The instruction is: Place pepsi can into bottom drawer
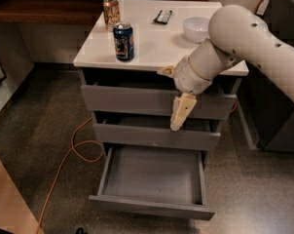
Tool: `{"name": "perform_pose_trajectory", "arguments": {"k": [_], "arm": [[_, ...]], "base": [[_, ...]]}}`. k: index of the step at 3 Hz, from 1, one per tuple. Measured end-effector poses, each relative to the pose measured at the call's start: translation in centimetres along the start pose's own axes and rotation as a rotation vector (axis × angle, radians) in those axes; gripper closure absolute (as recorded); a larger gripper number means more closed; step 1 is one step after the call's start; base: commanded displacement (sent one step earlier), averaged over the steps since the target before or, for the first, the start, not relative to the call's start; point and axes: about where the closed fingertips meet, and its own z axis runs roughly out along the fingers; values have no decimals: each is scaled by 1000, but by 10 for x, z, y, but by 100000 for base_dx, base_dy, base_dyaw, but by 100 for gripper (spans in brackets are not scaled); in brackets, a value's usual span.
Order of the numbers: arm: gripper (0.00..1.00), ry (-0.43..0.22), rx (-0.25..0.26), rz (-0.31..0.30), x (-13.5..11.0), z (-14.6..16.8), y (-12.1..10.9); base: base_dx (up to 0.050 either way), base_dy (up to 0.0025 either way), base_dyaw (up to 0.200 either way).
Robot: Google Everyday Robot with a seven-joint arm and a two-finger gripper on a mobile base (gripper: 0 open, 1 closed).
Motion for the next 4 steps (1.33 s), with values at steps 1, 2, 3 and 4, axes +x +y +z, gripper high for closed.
{"name": "perform_pose_trajectory", "arguments": {"k": [1, 2, 3, 4], "arm": [[0, 4, -7, 20, -5, -4, -2], [0, -19, -19, 58, -23, -25, -16], [0, -30, -12, 78, -34, -40, -26], [0, -20, 23, 111, -43, -53, -40]], "base": [[0, 0, 0], [0, 0, 0], [0, 0, 0], [0, 0, 0]]}}
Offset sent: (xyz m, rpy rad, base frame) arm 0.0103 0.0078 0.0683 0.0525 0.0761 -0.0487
